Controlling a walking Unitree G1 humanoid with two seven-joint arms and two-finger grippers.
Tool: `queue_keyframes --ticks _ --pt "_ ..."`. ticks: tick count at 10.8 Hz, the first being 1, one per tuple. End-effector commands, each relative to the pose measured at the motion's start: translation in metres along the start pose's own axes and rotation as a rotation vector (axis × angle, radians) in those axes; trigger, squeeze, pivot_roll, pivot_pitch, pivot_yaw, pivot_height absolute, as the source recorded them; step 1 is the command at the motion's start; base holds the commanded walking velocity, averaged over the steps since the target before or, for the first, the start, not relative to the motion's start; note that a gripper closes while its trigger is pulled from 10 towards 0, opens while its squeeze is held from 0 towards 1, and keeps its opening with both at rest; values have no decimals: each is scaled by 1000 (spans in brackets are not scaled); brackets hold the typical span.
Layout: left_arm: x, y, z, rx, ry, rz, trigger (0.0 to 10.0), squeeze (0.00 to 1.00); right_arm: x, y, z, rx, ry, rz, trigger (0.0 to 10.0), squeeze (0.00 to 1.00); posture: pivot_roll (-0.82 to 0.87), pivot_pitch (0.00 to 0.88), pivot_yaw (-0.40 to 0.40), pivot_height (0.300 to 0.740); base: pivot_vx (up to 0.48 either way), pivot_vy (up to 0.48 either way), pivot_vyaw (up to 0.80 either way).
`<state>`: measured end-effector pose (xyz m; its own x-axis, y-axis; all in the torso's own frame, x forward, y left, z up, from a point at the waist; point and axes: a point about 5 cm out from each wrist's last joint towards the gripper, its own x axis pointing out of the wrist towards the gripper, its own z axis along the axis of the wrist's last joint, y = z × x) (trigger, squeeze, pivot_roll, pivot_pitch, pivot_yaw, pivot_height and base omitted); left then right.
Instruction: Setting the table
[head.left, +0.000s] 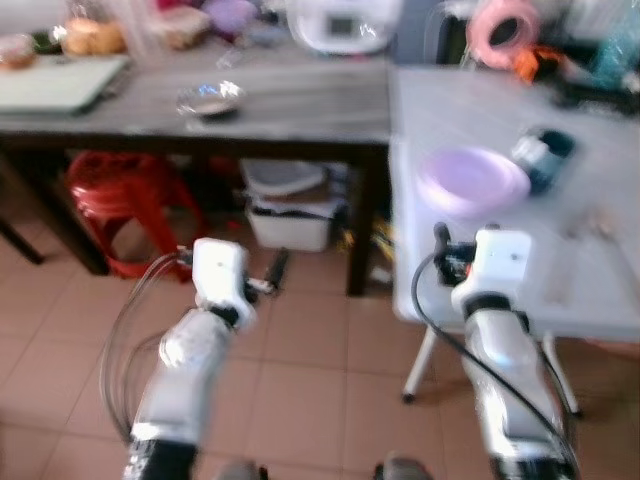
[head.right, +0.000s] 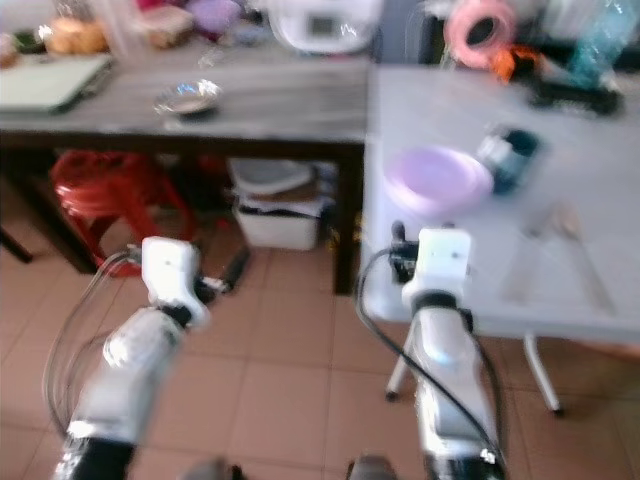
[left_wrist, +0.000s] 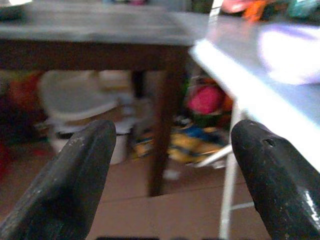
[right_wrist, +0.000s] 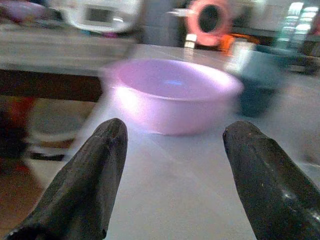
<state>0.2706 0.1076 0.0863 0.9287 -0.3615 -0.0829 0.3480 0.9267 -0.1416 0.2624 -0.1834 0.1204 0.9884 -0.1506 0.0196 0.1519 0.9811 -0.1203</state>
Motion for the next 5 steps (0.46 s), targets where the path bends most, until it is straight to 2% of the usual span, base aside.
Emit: queue_keyframes --ticks 1,5 --pt "-1 9 7 36 -19 22 10000 0 1 5 4 22 -14 4 10000 0 -67 0 47 740 0 -244 0" --pt "-1 11 10 14 -41 41 10000 0 5 4 8 33 -21 13 10000 0 -67 0 47 740 0 0 0"
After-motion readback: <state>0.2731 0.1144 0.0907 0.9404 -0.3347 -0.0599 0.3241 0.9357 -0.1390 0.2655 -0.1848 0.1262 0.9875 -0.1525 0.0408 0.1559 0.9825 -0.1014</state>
